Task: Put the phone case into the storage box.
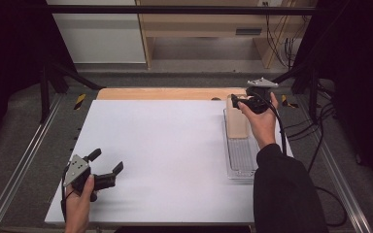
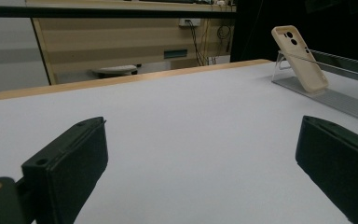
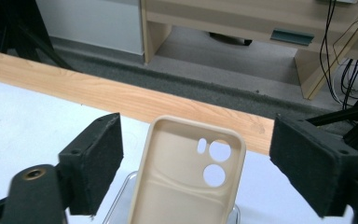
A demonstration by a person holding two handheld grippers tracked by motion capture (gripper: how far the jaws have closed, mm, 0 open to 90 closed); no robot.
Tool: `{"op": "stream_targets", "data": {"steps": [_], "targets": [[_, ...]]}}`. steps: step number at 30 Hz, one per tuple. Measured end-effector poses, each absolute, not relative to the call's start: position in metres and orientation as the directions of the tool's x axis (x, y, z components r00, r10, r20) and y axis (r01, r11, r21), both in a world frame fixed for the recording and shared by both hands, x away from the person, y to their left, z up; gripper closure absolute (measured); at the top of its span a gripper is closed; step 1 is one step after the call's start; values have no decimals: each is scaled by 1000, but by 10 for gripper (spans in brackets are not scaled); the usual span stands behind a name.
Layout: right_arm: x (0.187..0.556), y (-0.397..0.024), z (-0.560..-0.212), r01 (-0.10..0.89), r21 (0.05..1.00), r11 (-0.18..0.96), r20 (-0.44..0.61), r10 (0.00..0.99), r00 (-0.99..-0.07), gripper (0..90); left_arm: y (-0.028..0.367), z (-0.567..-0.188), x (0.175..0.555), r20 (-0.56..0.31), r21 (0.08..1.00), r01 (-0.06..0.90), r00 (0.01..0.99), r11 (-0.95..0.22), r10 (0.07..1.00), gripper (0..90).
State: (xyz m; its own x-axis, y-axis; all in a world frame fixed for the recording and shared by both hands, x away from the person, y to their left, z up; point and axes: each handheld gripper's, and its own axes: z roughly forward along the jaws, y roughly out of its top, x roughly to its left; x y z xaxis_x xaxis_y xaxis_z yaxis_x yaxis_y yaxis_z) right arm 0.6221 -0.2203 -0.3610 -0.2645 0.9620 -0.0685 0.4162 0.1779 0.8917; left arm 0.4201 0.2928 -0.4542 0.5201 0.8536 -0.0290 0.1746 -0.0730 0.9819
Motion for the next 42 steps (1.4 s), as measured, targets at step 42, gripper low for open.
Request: {"op": "stream_targets", "data": {"steps": [42], "targets": [[591, -196, -330, 408, 905, 116, 33, 939, -341, 50, 293, -454, 420, -32, 983, 170, 524, -68, 851, 19]]}}
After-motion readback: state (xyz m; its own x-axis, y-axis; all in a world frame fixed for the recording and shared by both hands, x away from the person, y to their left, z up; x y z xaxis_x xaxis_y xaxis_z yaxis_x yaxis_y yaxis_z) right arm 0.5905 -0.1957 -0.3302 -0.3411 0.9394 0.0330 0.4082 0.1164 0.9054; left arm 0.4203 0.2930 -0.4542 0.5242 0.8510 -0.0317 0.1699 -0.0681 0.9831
